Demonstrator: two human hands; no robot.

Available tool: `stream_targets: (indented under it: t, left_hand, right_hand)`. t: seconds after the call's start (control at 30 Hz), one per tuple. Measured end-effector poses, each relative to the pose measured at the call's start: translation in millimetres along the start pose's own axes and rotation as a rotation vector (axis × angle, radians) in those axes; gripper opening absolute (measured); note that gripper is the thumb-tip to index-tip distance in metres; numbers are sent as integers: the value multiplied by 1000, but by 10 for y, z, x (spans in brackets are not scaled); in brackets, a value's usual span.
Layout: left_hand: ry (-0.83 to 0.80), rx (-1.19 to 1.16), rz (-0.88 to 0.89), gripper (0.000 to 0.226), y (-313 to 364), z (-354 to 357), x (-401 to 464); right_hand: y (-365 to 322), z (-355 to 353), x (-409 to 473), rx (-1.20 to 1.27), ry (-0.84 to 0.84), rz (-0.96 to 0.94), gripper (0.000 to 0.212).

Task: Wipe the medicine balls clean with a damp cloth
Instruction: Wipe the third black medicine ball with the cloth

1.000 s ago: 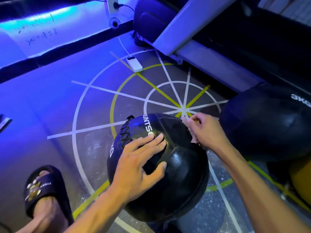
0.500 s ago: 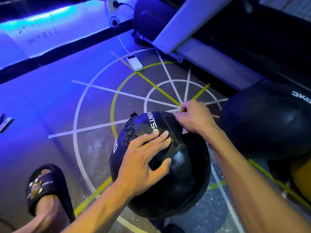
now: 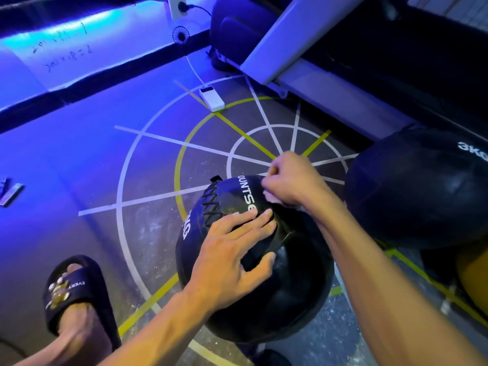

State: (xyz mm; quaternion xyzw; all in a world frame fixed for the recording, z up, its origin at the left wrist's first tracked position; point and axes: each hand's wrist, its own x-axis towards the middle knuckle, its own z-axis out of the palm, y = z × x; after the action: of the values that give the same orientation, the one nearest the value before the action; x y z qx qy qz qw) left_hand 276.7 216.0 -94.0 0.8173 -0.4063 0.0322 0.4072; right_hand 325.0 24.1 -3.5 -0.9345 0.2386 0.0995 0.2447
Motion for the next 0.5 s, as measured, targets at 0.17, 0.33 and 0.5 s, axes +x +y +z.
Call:
stream_targets:
  t: [0.17, 0.33, 0.5]
  left_hand:
    - [-10, -3, -24, 45, -69, -72, -3]
    - [-11, 22, -10, 45, 4, 24, 72]
    - [-15, 33, -14, 45, -7, 16, 87]
  right_hand:
    - [61, 44, 11, 36, 16, 3, 23]
    - [220, -33, 100, 66, 5, 40, 27]
    - [62, 85, 169, 45, 37, -37, 25]
